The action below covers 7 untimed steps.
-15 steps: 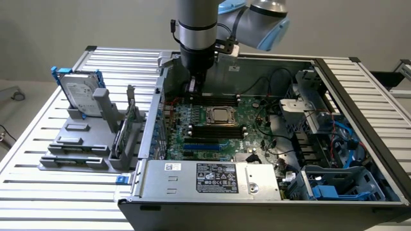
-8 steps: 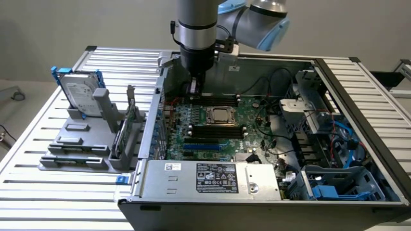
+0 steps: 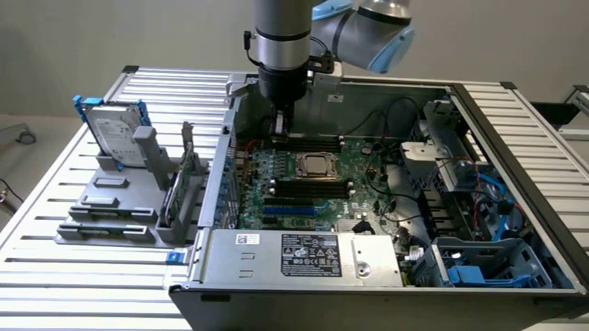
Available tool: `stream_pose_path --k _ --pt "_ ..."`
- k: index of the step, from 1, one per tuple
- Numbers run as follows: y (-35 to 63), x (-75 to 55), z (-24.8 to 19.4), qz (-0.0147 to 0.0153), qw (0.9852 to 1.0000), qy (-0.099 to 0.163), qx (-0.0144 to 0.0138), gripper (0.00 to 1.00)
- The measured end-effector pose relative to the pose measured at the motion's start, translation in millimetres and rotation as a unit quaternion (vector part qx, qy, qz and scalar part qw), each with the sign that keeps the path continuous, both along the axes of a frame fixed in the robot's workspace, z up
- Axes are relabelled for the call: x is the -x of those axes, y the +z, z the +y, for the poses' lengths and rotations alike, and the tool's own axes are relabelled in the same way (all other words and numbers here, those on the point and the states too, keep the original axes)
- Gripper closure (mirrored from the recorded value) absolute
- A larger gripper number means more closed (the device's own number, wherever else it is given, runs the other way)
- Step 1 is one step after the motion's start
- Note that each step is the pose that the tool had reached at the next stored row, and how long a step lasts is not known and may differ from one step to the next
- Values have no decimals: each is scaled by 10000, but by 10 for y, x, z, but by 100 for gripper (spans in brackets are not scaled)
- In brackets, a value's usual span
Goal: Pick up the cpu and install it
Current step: 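Install the first cpu locking lever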
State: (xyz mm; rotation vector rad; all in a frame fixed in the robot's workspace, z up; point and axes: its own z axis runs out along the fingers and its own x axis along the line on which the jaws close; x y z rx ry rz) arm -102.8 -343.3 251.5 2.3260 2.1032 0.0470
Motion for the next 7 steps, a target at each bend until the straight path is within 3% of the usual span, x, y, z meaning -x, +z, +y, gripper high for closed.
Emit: stream_pose_path --k 7 --pt "0 0 0 0 10000 32 0 89"
